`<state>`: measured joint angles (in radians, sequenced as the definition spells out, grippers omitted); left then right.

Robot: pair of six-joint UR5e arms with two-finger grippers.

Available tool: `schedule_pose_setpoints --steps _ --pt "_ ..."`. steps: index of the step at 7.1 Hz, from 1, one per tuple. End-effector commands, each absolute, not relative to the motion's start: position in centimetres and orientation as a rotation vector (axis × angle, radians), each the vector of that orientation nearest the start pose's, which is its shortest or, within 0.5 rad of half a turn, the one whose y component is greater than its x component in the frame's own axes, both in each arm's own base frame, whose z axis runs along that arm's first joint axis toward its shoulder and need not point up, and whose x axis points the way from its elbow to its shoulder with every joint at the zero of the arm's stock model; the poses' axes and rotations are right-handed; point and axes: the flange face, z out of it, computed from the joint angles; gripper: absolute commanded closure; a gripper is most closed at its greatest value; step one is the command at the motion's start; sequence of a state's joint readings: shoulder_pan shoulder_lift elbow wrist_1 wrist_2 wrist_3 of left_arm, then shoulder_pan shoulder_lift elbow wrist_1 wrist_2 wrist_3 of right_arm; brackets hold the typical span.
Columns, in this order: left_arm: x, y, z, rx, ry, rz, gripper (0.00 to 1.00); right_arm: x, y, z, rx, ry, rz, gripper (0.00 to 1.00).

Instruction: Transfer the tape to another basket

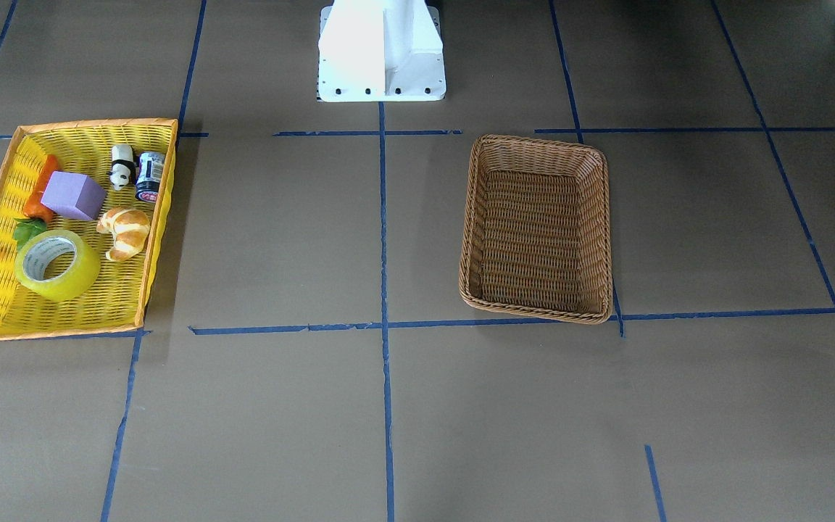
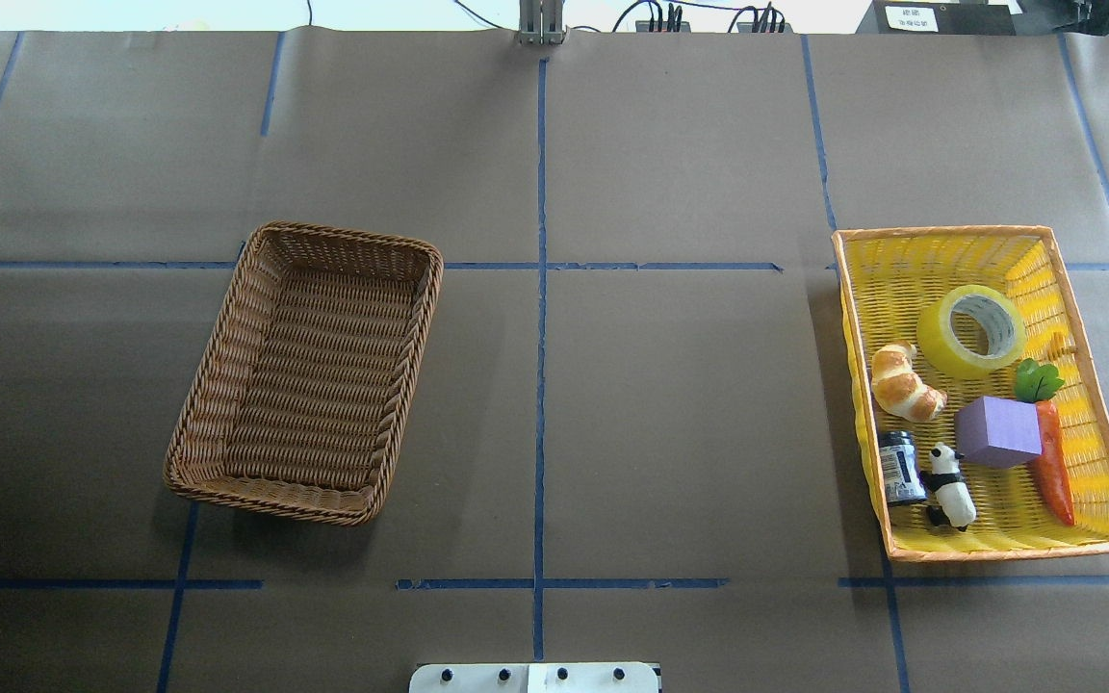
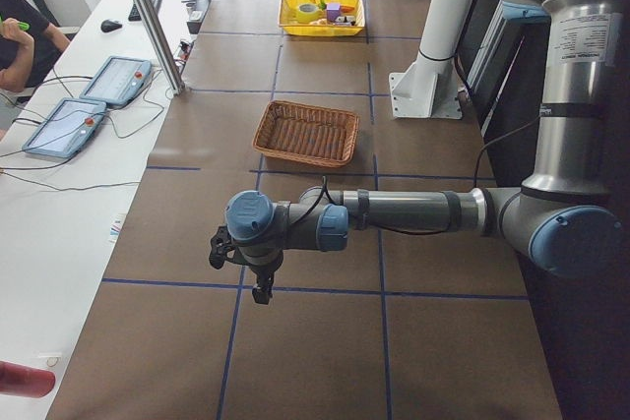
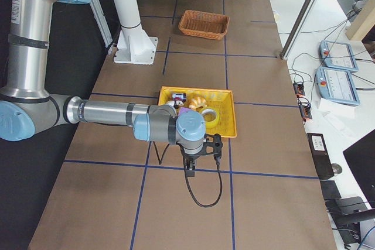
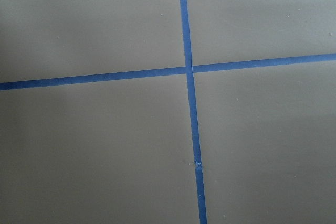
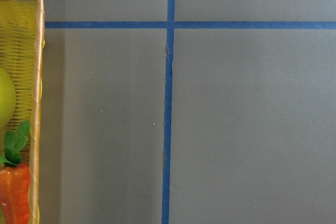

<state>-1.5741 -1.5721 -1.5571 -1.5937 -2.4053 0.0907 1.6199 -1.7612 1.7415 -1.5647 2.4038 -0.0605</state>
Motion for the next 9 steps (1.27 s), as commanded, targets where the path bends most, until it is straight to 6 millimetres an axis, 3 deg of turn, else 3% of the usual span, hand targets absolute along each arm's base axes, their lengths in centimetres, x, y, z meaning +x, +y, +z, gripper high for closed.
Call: schedule_pose_setpoints --steps 1,4,5,6,7,8,9 --pt "-6.1 -49.2 65.9 0.048 0.833 0.086 0.0 8.0 -40.7 65.6 0.032 -0.832 -0.004 0.0" --pt "-6.1 -49.3 65.7 0.051 0.833 0.089 0.0 8.0 -40.9 65.3 0.04 -0.832 -0.008 0.0" --pt "-6.1 -49.3 65.7 0.051 0.833 0.087 0.0 8.0 -41.9 64.3 0.062 -0.829 -0.018 0.0" --pt "-6.2 -49.3 65.7 0.053 0.835 0.088 0.0 8.0 -43.8 62.5 0.092 -0.825 -0.026 0.0" --pt "-6.1 -49.3 65.5 0.057 0.836 0.091 0.0 6.8 -45.7 60.8 0.085 -0.828 -0.002 0.0" --pt "-6.1 -49.2 65.5 0.057 0.836 0.091 0.0 4.4 -48.4 57.5 0.095 -0.845 -0.001 0.0" --pt "-6.1 -49.2 65.5 0.058 0.836 0.093 0.0 3.5 -50.8 54.6 0.121 -0.856 0.009 0.0"
